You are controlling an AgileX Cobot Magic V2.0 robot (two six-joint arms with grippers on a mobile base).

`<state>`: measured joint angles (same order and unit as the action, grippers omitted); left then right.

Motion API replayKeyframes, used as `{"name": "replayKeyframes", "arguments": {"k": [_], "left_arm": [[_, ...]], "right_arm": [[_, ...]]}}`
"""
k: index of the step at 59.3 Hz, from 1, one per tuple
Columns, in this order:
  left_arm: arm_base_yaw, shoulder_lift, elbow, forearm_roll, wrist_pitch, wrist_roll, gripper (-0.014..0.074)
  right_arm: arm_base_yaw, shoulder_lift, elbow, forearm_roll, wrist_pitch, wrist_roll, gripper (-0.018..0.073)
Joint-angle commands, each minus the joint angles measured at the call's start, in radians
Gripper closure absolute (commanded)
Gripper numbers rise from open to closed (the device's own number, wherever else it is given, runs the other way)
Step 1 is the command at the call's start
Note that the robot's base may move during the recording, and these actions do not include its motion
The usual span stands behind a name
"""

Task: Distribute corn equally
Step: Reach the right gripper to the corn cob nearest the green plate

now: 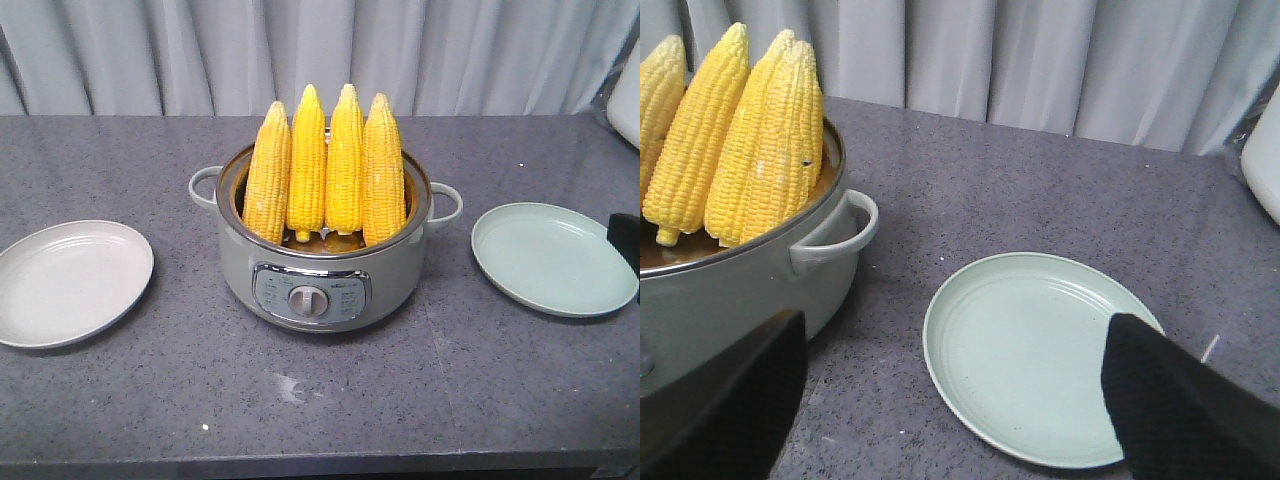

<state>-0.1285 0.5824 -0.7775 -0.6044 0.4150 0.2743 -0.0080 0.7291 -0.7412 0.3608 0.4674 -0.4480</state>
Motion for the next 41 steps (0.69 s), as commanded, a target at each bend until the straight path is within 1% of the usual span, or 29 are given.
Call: {"name": "replayKeyframes", "arguments": {"k": [1, 4, 8, 12, 13, 17, 20, 23, 26, 29, 31, 34, 36, 41], "left_arm": [[0.000, 0.010, -0.034, -0.016, -0.052, 0.003, 0.0107], [0.000, 0.010, -0.034, -0.016, -0.053, 0.003, 0.0107], [0.000, 0.010, -0.034, -0.016, -0.053, 0.003, 0.0107], [0.000, 0.010, -0.034, -0.016, -0.053, 0.003, 0.0108], [0.000, 0.010, -0.034, -0.016, -0.053, 0.003, 0.0108], [0.000, 0.010, -0.034, -0.016, -0.053, 0.003, 0.0108], [0.000, 0.010, -0.034, -0.016, -0.053, 0.003, 0.0108], [0.000, 0.010, -0.034, -0.016, -0.053, 0.003, 0.0108], [0.000, 0.010, -0.034, -0.016, -0.053, 0.003, 0.0108], [0.000, 0.010, -0.034, -0.016, -0.053, 0.003, 0.0108], [0.000, 0.010, -0.034, -0.016, -0.053, 0.003, 0.0108], [0.000, 0.010, -0.034, -0.016, -0.053, 0.003, 0.0108], [0.000, 0.010, -0.034, -0.016, -0.053, 0.003, 0.0108], [0.000, 0.010, -0.034, -0.016, -0.052, 0.003, 0.0108]], "right_arm": [[0.000, 0.091, -0.111, 0.016, -0.065, -0.019, -0.0036], [0.000, 0.146, -0.181, 0.027, -0.040, -0.024, -0.0030], [0.000, 0.243, -0.281, 0.094, 0.009, -0.059, -0.0029], [0.000, 0.346, -0.388, 0.200, 0.084, -0.145, -0.0029], [0.000, 0.375, -0.431, 0.251, 0.119, -0.189, -0.0029], [0.000, 0.471, -0.536, 0.391, 0.209, -0.302, -0.0029], [0.000, 0.543, -0.608, 0.494, 0.251, -0.377, -0.0029], [0.000, 0.609, -0.668, 0.575, 0.263, -0.430, -0.0029], [0.000, 0.662, -0.720, 0.642, 0.266, -0.459, -0.0029], [0.002, 0.725, -0.767, 0.707, 0.278, -0.462, -0.0029], [0.017, 0.758, -0.797, 0.739, 0.293, -0.462, -0.0029], [0.055, 0.806, -0.844, 0.759, 0.297, -0.467, -0.0029], [0.089, 0.840, -0.873, 0.749, 0.277, -0.477, -0.0029], [0.153, 0.902, -0.933, 0.676, 0.188, -0.468, -0.0029]]}}
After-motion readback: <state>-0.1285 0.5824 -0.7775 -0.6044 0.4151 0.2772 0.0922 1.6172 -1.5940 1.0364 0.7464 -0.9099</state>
